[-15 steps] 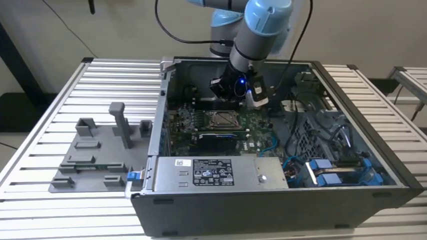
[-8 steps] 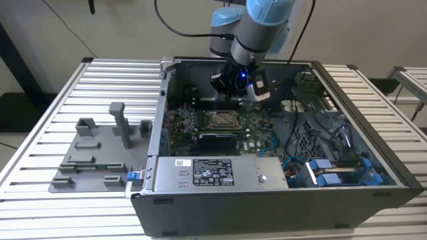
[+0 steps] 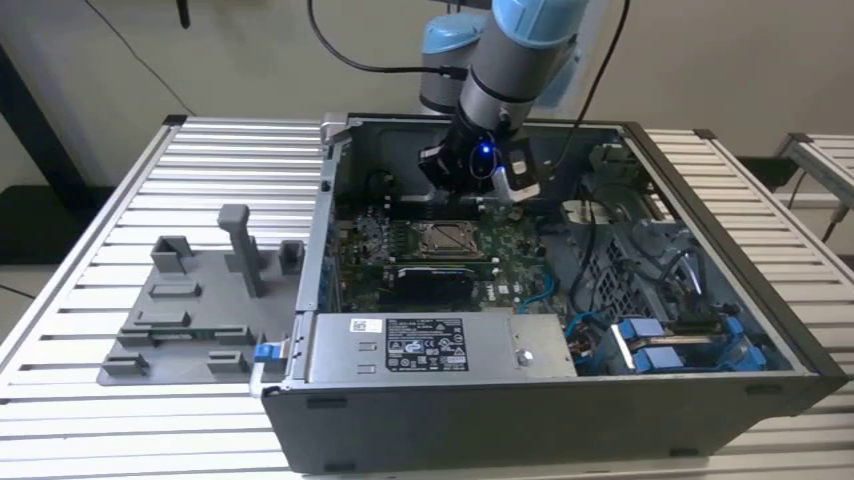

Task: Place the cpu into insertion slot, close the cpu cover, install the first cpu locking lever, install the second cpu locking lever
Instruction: 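Install the first cpu locking lever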

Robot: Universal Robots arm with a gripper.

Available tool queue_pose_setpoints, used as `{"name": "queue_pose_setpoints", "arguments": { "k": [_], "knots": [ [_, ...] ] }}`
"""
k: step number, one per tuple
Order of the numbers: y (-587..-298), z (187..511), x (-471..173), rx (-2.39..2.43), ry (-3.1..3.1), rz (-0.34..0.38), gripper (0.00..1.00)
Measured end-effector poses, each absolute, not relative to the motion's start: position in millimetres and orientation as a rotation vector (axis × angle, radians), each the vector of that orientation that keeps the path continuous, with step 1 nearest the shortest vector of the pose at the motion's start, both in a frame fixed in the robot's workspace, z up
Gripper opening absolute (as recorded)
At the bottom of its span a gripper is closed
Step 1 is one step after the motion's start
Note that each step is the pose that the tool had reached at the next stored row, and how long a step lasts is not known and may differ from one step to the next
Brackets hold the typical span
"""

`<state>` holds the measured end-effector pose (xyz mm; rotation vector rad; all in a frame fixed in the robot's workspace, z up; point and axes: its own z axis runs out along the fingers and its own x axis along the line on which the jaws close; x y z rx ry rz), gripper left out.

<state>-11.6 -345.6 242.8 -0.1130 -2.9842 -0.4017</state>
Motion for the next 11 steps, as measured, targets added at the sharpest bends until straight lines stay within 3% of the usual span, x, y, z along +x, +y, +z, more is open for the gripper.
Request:
{"name": "queue_pose_setpoints", "arguments": {
  "k": [11],
  "knots": [
    [-348.0,252.1,-17.1,-0.116,-2.987,-0.359,0.11]
  ]
}}
